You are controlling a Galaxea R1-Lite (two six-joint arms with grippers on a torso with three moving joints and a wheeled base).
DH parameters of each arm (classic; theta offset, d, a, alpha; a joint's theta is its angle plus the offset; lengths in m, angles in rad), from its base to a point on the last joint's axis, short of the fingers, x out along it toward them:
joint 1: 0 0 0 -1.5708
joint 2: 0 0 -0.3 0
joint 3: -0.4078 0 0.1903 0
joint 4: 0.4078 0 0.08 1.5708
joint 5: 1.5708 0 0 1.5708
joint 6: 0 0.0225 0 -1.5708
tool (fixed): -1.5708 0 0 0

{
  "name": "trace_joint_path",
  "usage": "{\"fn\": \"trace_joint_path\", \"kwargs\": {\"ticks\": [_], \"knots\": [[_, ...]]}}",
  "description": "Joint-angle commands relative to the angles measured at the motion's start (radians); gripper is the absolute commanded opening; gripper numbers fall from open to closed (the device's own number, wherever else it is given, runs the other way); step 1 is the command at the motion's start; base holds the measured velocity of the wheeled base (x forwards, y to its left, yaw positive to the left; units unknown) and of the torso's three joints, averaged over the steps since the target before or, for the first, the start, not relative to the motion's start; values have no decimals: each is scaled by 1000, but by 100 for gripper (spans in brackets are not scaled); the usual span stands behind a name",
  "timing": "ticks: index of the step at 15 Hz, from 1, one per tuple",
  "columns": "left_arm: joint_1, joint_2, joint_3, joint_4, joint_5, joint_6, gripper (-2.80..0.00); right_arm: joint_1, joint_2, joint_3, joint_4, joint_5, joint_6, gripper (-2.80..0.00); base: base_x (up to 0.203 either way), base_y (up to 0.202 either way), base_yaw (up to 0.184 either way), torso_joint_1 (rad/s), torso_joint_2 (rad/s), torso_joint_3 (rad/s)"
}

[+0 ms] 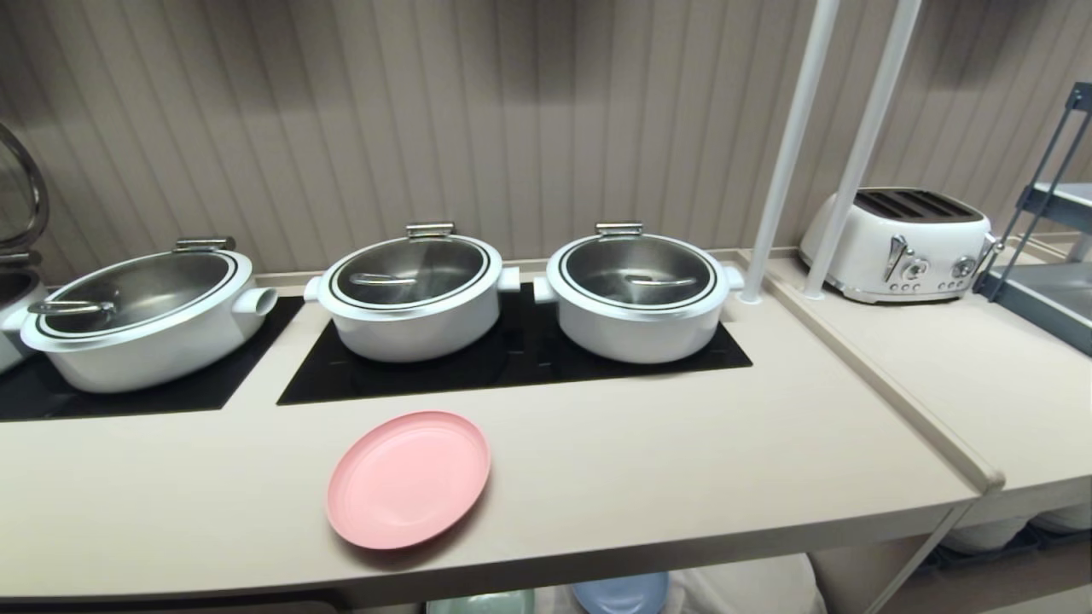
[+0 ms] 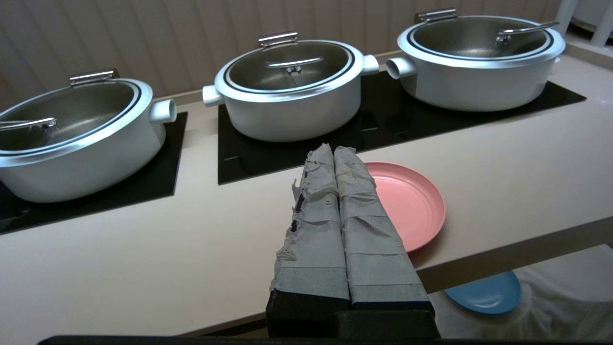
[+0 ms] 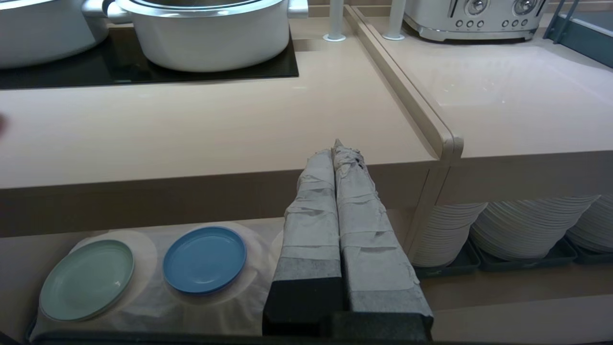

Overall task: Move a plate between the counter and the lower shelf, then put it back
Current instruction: Pick up the plate

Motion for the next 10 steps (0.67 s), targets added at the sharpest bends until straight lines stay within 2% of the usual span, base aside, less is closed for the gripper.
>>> {"fn": "trace_joint_path", "kwargs": {"ticks": [1, 3, 5, 8, 10], "knots": [[1, 158, -58, -2, -1, 0, -280, 0, 0, 0, 0, 0, 0, -280, 0, 0, 0, 0, 0, 0], [1, 274, -119, -2, -1, -3, -280, 1, 0, 0, 0, 0, 0, -280, 0, 0, 0, 0, 0, 0], [2, 379, -161, -4, -1, -33, -280, 1, 0, 0, 0, 0, 0, -280, 0, 0, 0, 0, 0, 0], [7, 545, -228, -3, 7, -138, -280, 1, 0, 0, 0, 1, 0, -280, 0, 0, 0, 0, 0, 0], [12, 659, -272, 3, 20, -181, -280, 1, 0, 0, 0, 1, 1, -280, 0, 0, 0, 0, 0, 0]]}}
